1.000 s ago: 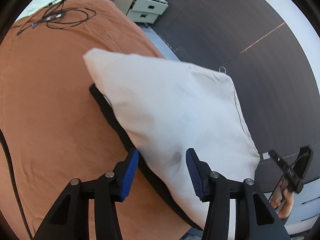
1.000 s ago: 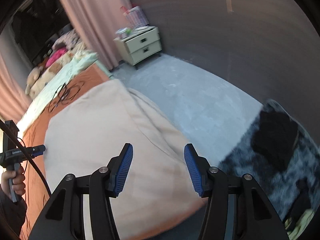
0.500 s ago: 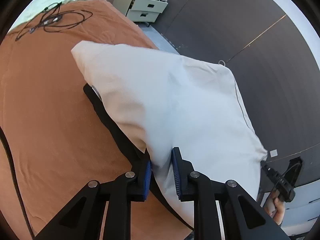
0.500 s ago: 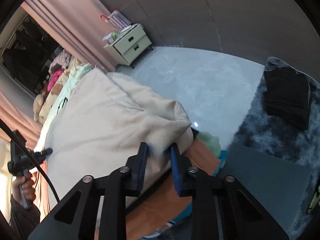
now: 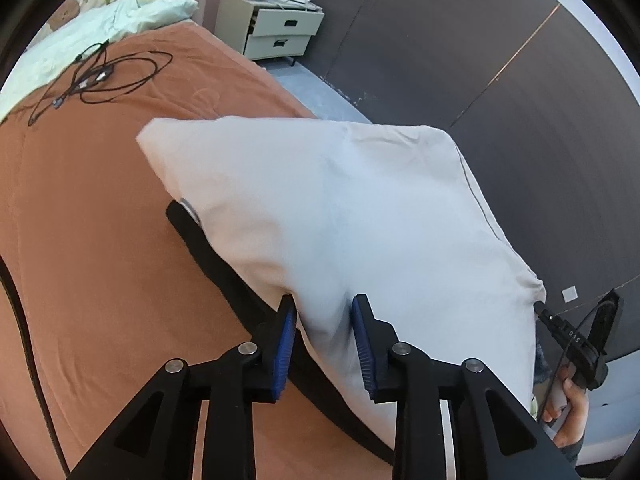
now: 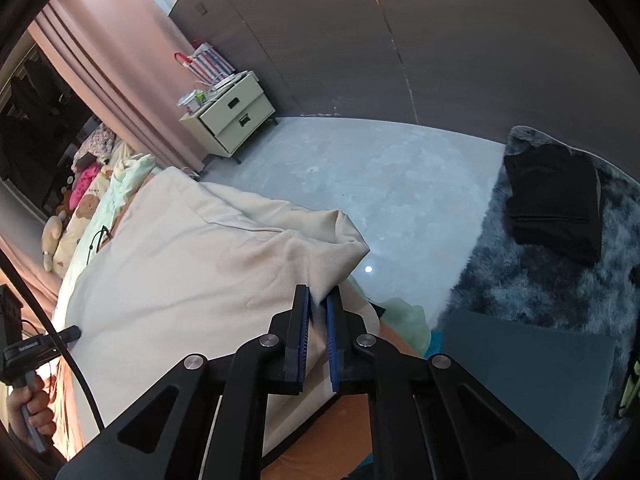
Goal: Fold large clothes
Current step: 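Lower the bundle with both tools onto the folded black garment, then open both tools and release the bundle on the black garment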
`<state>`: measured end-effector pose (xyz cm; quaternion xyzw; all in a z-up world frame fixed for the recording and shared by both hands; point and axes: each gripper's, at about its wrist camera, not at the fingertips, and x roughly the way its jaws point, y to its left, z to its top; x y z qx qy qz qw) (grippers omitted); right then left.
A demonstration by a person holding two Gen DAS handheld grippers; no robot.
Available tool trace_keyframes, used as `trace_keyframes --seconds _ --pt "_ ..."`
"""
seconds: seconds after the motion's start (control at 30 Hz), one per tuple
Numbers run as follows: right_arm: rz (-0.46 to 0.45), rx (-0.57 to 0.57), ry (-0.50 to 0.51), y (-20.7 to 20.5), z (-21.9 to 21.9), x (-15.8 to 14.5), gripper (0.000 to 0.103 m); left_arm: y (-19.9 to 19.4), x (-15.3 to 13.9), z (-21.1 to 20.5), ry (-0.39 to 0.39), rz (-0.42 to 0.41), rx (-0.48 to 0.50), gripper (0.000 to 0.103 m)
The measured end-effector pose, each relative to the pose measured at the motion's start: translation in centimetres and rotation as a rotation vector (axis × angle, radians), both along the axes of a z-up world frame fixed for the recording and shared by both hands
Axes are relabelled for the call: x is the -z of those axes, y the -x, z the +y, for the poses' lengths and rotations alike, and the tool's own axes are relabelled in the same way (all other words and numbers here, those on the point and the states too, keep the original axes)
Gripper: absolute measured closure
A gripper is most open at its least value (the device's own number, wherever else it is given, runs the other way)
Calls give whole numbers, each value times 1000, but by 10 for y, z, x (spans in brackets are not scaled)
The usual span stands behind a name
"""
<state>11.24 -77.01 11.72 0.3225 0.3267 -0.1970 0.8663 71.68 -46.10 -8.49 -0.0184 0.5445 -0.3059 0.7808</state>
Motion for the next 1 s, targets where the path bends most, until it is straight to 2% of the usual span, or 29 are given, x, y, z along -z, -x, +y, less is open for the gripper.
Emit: trace_keyframes --seconds 0.1,0.17,0.27,0.3,0.37,0.4,0.43,0.57,0.63,0.7,0.8,0.87,0.9,0.93,1.0 --pt "15 15 14 5 18 -7 97 5 -10 13 8 -8 -12 69" --pt "29 21 38 8 48 -4 97 8 -17 21 27 -14 -17 56" --pt "11 -23 41 14 65 -11 96 16 -28 36 43 -36 -29 46" --pt "12 -37 52 18 71 -15 93 20 -32 42 50 -36 -31 46" --pt "2 -60 77 27 83 -21 74 27 -37 52 62 -32 -34 45" --pt "-10 -72 94 32 90 -25 51 33 -40 59 68 -32 -40 45" --pt "-24 -77 119 38 97 -31 35 37 -42 64 73 -34 -44 41" --pt "-46 -119 168 57 122 -44 31 60 -61 94 114 -71 -70 12" --pt "-38 -131 196 67 134 -47 26 70 -70 106 126 -94 -82 6" --pt "-44 -140 210 79 146 -53 24 81 -80 121 148 -106 -95 4" --pt "-48 -156 239 95 160 -59 15 100 -93 143 169 -123 -113 2" --pt "-48 -158 261 109 171 -64 14 117 -99 158 173 -139 -124 0" --pt "-50 -157 272 113 175 -67 11 123 -101 163 170 -141 -126 0" --pt "-56 -157 285 118 180 -69 3 132 -104 170 164 -148 -128 0" --pt "-71 -154 300 133 191 -72 0 149 -110 182 157 -183 -129 0"
